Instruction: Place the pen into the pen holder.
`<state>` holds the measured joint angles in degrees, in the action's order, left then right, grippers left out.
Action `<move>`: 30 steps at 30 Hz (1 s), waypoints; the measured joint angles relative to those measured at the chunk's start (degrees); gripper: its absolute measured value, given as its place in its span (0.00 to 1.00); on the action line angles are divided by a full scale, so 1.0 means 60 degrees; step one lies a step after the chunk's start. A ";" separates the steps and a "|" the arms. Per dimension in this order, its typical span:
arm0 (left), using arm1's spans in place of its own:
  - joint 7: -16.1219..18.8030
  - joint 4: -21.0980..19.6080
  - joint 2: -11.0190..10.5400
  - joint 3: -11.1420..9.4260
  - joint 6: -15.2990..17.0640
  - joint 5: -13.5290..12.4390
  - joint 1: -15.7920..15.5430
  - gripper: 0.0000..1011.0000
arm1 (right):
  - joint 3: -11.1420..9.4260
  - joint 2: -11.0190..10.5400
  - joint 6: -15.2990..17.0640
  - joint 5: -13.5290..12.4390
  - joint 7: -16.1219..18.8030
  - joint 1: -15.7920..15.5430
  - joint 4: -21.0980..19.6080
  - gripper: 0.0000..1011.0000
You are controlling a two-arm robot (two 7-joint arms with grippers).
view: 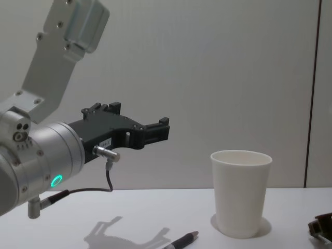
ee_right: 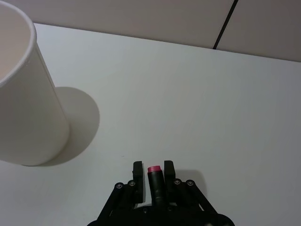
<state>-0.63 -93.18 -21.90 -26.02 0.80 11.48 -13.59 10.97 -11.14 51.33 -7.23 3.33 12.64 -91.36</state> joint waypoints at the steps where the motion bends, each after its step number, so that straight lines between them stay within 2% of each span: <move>1: 0.0000 0.0000 0.0000 0.0000 0.0000 0.0000 0.0000 0.99 | 0.0000 0.0000 0.0000 0.0000 0.0000 0.0000 0.0000 0.27; 14: 0.0000 0.0000 0.0001 0.0000 0.0000 0.0000 0.0000 0.99 | 0.0000 0.0000 0.0000 0.0008 -0.0006 -0.0001 0.0001 0.17; 30: 0.0001 0.0000 0.0001 0.0000 0.0000 0.0000 0.0000 0.99 | 0.0001 0.0000 0.0000 0.0008 -0.0009 -0.0001 0.0002 0.16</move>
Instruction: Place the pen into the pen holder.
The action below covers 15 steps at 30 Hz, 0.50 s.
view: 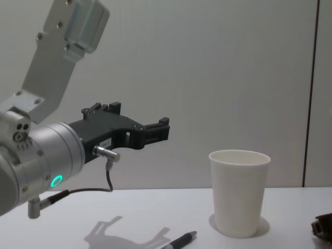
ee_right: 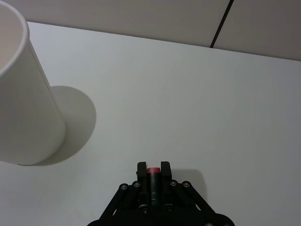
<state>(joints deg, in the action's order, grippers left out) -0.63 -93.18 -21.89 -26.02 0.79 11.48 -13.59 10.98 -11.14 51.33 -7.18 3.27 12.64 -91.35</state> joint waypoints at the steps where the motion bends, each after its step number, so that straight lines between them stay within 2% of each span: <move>1: 0.0000 0.0000 0.0000 0.0000 0.0000 0.0000 0.0000 0.99 | 0.0000 0.0000 0.0000 0.0000 0.0000 0.0000 0.0000 0.16; 9: 0.0000 0.0000 0.0000 0.0000 0.0000 0.0000 0.0000 0.99 | 0.0003 0.0036 -0.0039 0.0075 0.0000 0.0033 0.0003 0.16; 15: 0.0000 0.0000 -0.0001 0.0000 0.0000 0.0000 0.0000 0.99 | -0.0003 0.0092 -0.0513 0.0224 -0.0123 0.0078 0.0009 0.16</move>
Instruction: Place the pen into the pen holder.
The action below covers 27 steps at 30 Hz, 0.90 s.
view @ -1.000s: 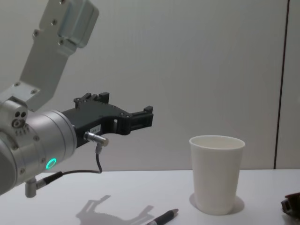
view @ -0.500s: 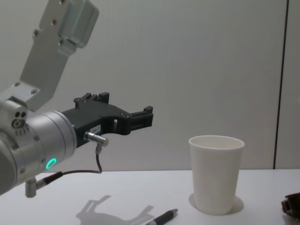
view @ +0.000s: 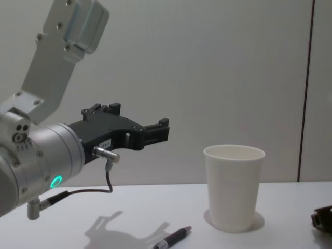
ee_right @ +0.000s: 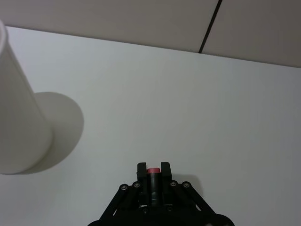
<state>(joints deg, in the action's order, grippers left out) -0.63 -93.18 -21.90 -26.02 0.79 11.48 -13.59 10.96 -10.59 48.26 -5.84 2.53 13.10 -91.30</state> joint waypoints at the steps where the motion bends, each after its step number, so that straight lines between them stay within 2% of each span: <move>1: 0.0000 0.0000 0.0001 0.0000 0.0000 0.0000 0.0000 0.99 | -0.0004 0.0004 -0.0056 0.0018 -0.0021 0.0006 -0.0004 0.16; 13: 0.0000 0.0000 0.0000 0.0000 0.0000 0.0000 0.0000 0.99 | -0.0116 0.0078 -0.0989 0.0205 -0.0262 0.0187 -0.0439 0.16; 27: 0.0000 0.0000 0.0000 0.0000 0.0000 0.0000 0.0000 0.99 | -0.0392 0.0108 -0.2182 0.0103 -0.0516 0.0406 -0.1291 0.16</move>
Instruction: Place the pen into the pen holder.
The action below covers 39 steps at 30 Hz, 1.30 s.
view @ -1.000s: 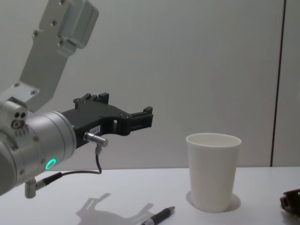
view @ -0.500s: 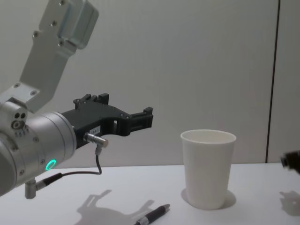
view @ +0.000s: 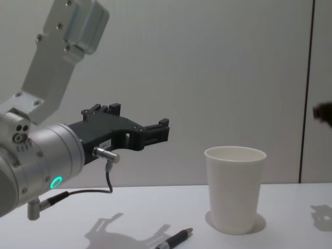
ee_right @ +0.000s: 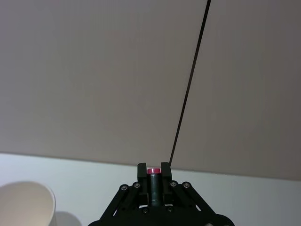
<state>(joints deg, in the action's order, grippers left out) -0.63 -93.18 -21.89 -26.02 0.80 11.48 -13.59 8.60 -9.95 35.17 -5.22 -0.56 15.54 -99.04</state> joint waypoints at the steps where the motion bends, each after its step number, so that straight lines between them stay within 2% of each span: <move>1: 0.0000 0.0000 0.0000 0.0000 0.0000 0.0000 0.0000 0.99 | -0.0017 0.0002 -0.0061 -0.0010 -0.0013 0.0015 -0.0041 0.16; 12: 0.0000 0.0000 0.0000 0.0000 0.0000 0.0000 0.0000 0.99 | -0.0244 0.0035 -0.0928 -0.0182 -0.0171 0.0278 -0.0556 0.16; 28: 0.0001 0.0000 0.0000 0.0000 0.0000 0.0000 0.0000 0.99 | -0.0576 0.0155 -0.2353 -0.0404 -0.0370 0.0980 -0.1036 0.16; 35: 0.0000 0.0000 0.0000 0.0000 0.0000 0.0000 0.0000 0.99 | -0.0556 0.0225 -0.2779 -0.0314 -0.0301 0.1072 -0.0993 0.16; 39: 0.0000 0.0000 0.0000 0.0000 0.0000 0.0000 0.0000 0.99 | -0.0429 0.0323 -0.2922 -0.0150 -0.0137 0.1064 -0.0828 0.16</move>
<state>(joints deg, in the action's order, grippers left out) -0.63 -93.18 -21.89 -26.02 0.79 11.48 -13.59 6.03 -8.01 17.63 -6.12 -1.39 21.92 -104.01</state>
